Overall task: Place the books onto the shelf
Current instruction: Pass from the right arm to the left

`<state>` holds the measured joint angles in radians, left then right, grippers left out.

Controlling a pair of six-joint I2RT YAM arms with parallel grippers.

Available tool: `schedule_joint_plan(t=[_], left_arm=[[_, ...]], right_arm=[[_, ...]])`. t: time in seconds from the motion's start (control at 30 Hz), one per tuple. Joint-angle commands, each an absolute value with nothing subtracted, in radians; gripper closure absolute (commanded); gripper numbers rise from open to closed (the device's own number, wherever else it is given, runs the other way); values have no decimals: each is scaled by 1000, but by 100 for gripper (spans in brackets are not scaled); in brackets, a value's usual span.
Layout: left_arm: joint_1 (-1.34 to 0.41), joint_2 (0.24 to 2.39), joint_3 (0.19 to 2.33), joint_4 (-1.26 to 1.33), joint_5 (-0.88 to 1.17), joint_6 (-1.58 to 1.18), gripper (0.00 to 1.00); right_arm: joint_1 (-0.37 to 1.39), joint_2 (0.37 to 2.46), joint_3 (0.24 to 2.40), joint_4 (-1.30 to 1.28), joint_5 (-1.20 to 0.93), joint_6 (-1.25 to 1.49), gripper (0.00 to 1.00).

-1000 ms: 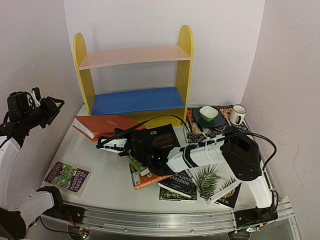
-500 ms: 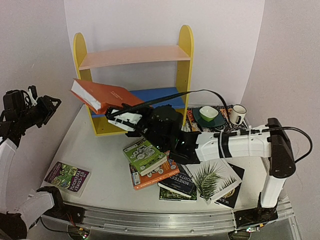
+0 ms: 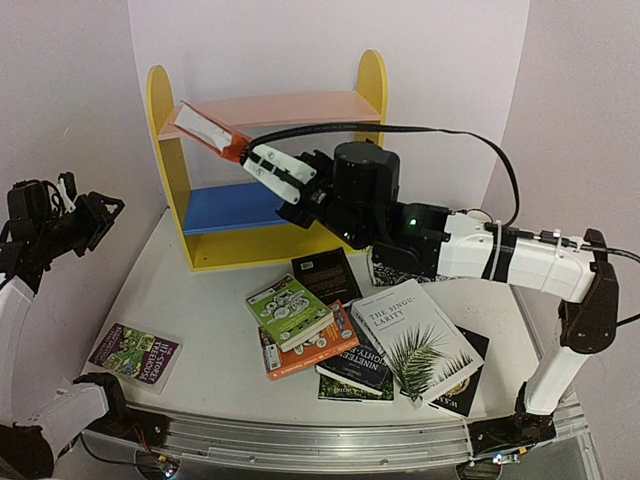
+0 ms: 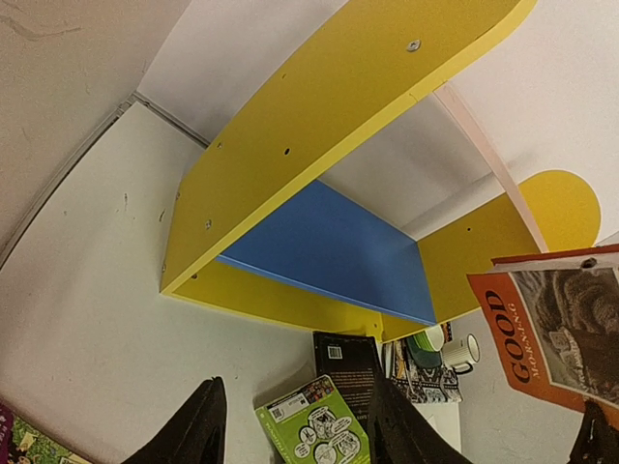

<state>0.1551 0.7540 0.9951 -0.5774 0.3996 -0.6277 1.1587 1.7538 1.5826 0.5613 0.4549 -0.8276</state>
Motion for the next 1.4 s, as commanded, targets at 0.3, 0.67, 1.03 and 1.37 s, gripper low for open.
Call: schedule_joint_plan(t=[0.3,0.67,1.03,1.37], left_arm=[[153,761,1011,-538,457,-633,49],[153,803,978,-429,599,-673,45],[-66,842,937,-192,659,-480,15],[-315,878,891,79,778,30,1]], right_arm=[[1031,1653,1966,219,431,-547,87],[970,1613,2025,-43,286,-353,87],[938,1505,1801,-355,198,-184,91],[929,1394,1699,-558,-55,-140,92]])
